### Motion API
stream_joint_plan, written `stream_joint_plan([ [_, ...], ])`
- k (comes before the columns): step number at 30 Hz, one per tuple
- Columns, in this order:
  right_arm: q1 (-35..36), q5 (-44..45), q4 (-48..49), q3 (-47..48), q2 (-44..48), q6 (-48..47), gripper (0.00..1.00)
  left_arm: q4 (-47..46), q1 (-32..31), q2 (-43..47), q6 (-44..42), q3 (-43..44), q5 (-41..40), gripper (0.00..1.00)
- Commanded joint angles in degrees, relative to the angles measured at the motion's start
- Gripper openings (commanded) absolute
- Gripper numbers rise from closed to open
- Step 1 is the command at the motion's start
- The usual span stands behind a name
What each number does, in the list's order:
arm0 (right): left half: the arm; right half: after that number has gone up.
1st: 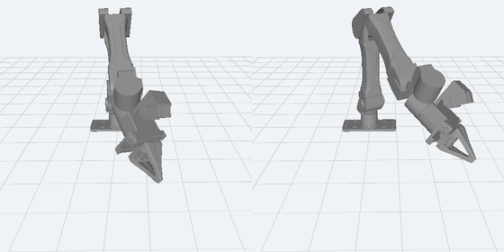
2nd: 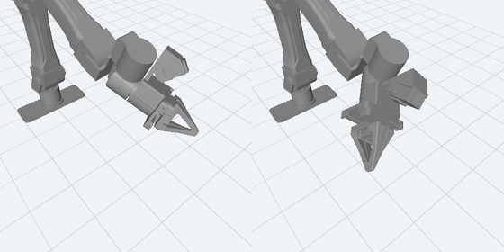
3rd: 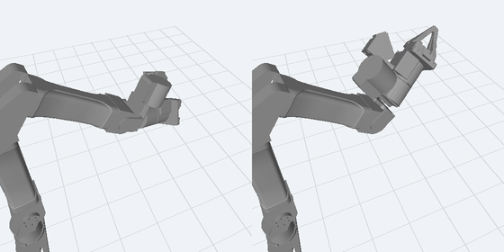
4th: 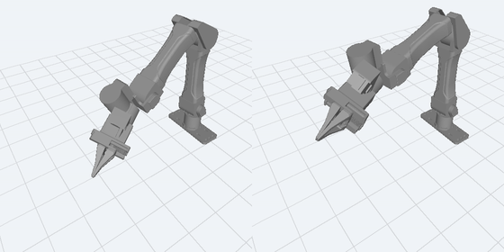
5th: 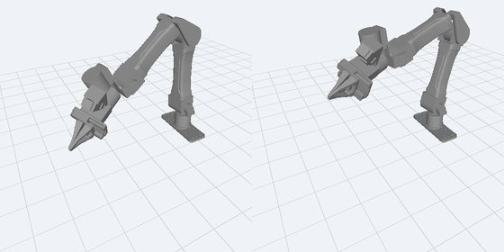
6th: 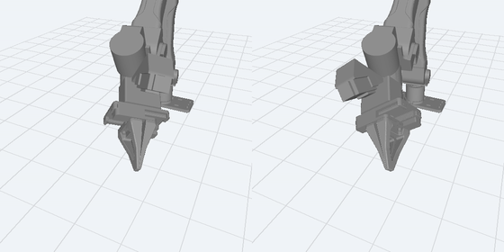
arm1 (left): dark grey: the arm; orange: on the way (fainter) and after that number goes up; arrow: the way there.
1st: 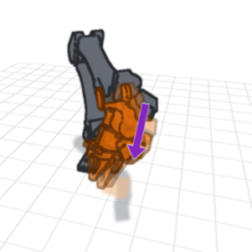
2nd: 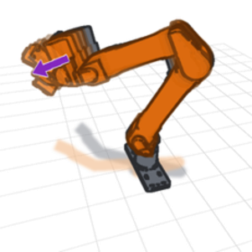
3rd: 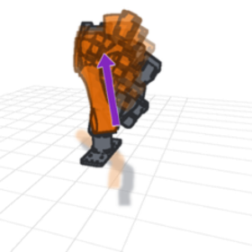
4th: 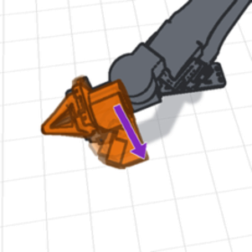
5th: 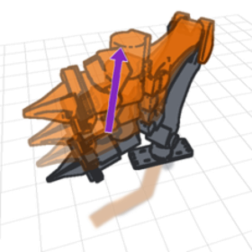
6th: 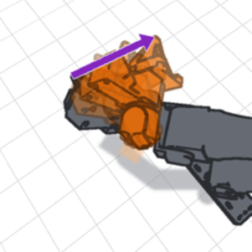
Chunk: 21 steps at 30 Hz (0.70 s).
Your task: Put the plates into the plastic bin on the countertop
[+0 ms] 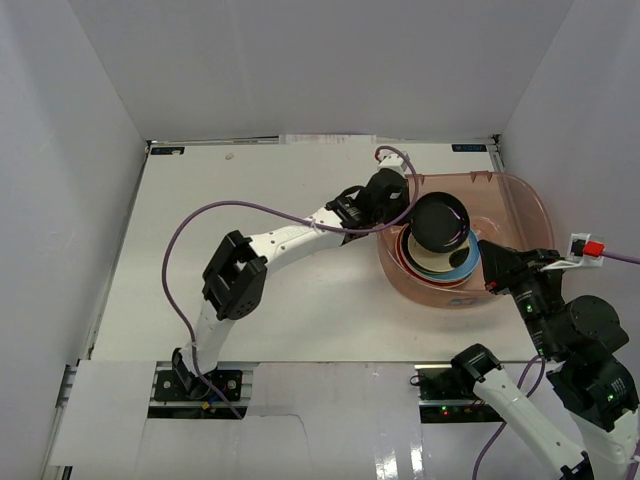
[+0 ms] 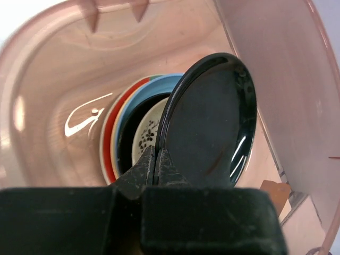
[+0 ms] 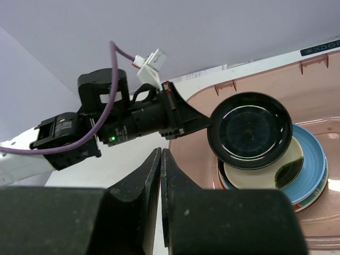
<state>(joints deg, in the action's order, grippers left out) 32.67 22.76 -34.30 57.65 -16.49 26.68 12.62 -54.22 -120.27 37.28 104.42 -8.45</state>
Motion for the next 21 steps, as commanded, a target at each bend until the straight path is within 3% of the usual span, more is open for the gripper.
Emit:
stream_joint_plan([
  [1, -0.06, -1.05, 0.20, 0.89, -1.00, 0.39, 0.08, 4.07, -0.63, -1.18, -0.63, 8.67, 0.98, 0.04],
  [2, -0.06, -1.23, 0.20, 0.97, -1.09, 0.39, 0.08, 4.69, -0.63, -1.46, -0.97, 9.22, 0.63, 0.10],
  [3, -0.06, -1.40, 0.12, 1.15, -1.17, 0.48, 0.08, 5.21, -0.63, -1.20, -1.15, 9.31, 0.19, 0.24],
  [5, -0.06, -1.32, -0.06, 1.59, -1.26, 0.48, 0.08, 5.13, -0.63, 1.07, -2.55, 8.70, -0.86, 0.43],
  [6, -0.06, -1.32, 0.03, 2.20, -1.35, 0.57, 0.08, 5.31, -0.54, 2.13, -3.34, 8.61, -0.96, 0.68],
  [9, -0.06, -2.28, 0.20, 3.52, -1.96, 0.74, 0.09, 5.48, -0.63, 8.28, -5.71, 8.34, -0.43, 0.98],
  [13, -0.06, -4.56, 0.12, 4.58, -3.37, 1.01, 0.11, 5.31, -0.54, 19.08, -8.62, 5.19, 1.24, 0.98],
  [17, 0.03, -11.59, 1.43, 4.93, -4.25, -0.92, 0.23, 5.57, -0.63, 34.01, -13.89, -5.08, -0.42, 0.98],
  [18, -0.06, -12.73, 1.87, 4.84, -4.34, -1.36, 0.27, 6.18, -0.63, 41.27, -14.94, -11.11, -1.73, 0.98],
  [21, -0.06, -13.98, 1.79, 5.98, -3.99, -3.73, 0.59, 8.38, -0.54, 52.82, -17.15, -20.63, -7.54, 0.98],
])
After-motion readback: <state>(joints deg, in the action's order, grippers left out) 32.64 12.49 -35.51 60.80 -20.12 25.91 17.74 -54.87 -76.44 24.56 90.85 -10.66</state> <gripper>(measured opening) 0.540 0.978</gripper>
